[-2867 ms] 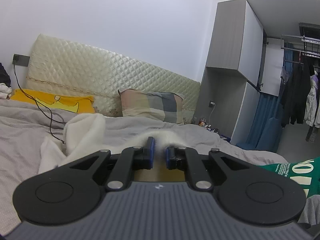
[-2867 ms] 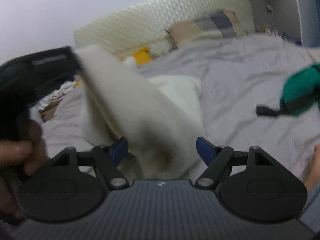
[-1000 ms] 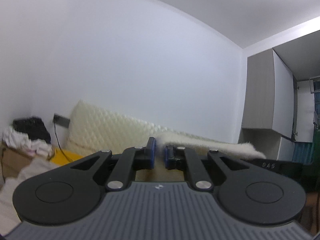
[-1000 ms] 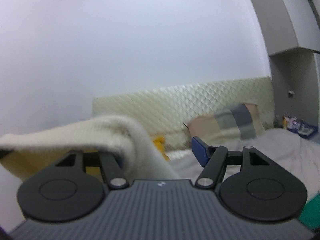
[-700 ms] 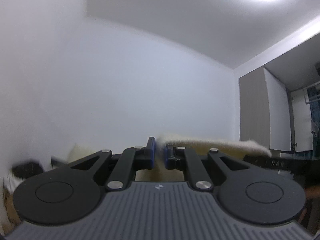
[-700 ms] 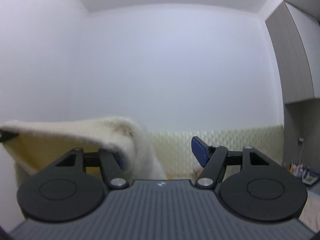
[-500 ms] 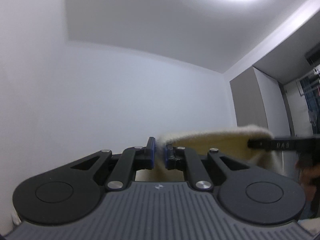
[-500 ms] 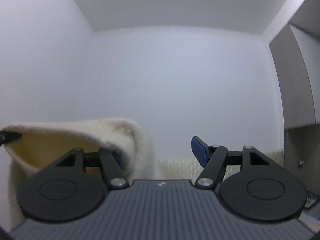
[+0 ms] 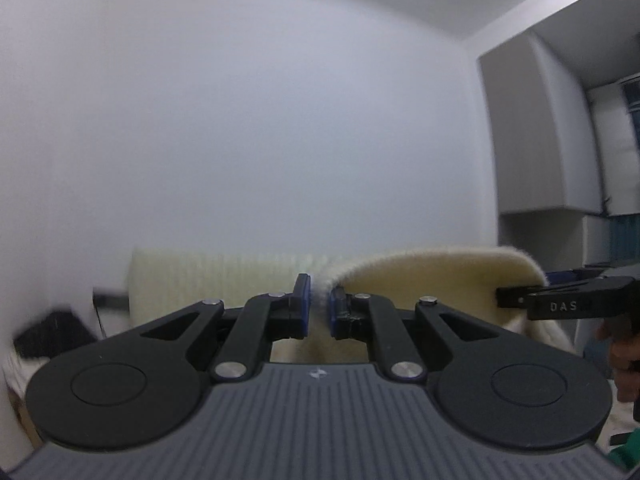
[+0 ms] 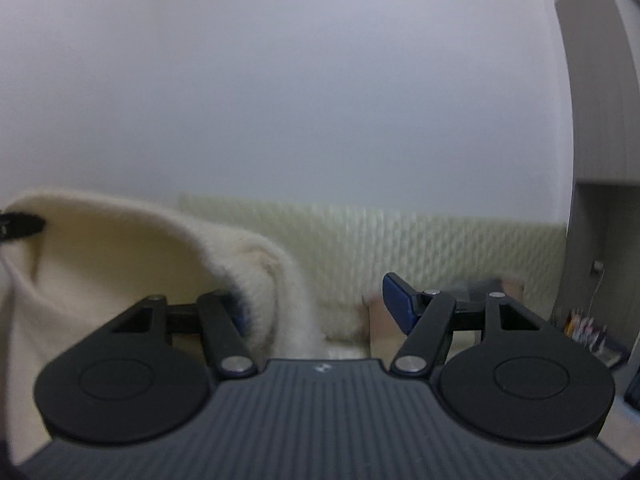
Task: Fold large clothes
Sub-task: 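Lower the hanging sweater onto the bed with both grippers and open them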
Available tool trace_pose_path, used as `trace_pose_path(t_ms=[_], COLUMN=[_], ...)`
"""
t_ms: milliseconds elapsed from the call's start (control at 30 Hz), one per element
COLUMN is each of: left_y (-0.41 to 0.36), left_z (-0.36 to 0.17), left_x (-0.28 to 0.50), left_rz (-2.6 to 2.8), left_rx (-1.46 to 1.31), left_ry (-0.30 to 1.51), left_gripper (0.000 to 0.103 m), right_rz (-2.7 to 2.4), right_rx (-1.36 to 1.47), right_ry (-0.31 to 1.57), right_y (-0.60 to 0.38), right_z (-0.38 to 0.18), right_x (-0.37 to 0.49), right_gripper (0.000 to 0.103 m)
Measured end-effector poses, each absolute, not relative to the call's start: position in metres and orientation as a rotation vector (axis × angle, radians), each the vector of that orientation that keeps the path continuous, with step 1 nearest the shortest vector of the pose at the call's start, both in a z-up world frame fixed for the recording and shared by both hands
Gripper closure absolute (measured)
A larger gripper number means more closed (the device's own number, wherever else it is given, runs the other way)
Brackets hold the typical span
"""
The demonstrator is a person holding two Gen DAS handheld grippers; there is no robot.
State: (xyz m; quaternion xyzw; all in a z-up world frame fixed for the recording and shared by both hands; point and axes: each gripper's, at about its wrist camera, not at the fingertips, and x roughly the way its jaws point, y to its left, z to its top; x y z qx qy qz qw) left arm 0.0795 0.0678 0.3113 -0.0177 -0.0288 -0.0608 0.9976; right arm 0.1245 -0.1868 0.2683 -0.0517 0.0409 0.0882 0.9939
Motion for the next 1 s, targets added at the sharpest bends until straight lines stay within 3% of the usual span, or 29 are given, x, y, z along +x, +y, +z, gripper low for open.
trace_pose_path(t_ms=[200,400,600,767,1000], left_y=[0.069,0.077,0.103,0.119,0.118], left_z=[0.198,0.042,-0.095,-0.149,-0.155], left_x=[0.226,0.373,0.474,0.507,0.524], left_rz=[-0.042,0.008,-0.017,-0.033,-0.059], left_rx=[-0.091,-0.103,-0.116,-0.104,-0.149], left_ry=[0.072,0.244,0.403,0.463,0.602], left_gripper=[0.092,0.092,0.091,0.091,0.091], right_rz=[0.145,0.127,0.119,0.143,0.149], right_rx=[-0.144,-0.141,-0.049,0.06,0.037], right_ry=[0.173,0.283,0.472,0.545,0.572], right_y=[-0.177,-0.181,-0.177,-0.182,-0.179], right_z=[0.157,0.021,-0.101,-0.153,-0.151], right_x=[0.271,0.408,0.49,0.508,0.512], right_gripper=[0.037,0.039,0.039,0.039,0.036])
